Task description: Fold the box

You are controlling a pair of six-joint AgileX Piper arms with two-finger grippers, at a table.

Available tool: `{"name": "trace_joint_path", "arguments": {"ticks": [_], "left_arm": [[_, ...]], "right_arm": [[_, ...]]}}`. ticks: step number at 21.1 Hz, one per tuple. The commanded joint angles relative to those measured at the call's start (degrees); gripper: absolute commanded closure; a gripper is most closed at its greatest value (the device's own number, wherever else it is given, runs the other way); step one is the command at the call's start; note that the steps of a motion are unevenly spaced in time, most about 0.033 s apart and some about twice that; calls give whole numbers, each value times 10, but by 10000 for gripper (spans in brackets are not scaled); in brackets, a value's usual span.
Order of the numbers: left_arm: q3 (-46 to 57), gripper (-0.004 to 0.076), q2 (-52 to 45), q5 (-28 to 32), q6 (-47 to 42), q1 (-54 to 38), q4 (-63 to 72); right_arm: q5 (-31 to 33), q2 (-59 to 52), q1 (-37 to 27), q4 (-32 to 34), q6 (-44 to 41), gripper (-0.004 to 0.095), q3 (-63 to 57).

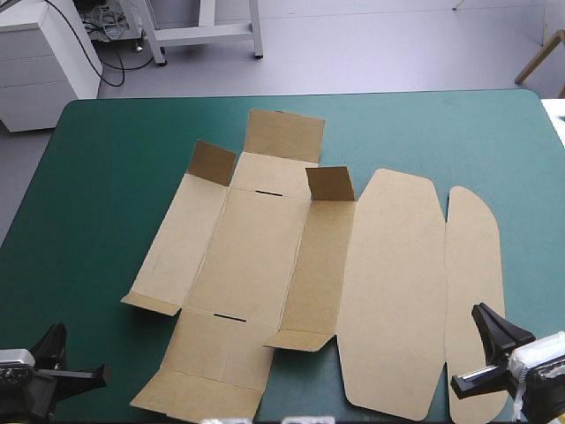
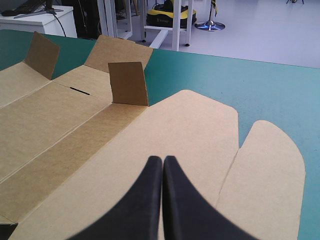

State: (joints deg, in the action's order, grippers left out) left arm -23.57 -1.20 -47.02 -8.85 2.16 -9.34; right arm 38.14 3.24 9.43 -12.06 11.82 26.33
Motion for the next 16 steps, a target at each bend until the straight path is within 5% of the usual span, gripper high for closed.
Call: {"name": "trace_joint_path", "arguments": {"ticks": [1,16], "left_arm": [[-11,734,-6,45,0,1,2],[-11,734,-6,45,0,1,2]], "right_arm": [[-42,8,0,-2,14,922,14],[-35,8,0,1,31,922,17]]}}
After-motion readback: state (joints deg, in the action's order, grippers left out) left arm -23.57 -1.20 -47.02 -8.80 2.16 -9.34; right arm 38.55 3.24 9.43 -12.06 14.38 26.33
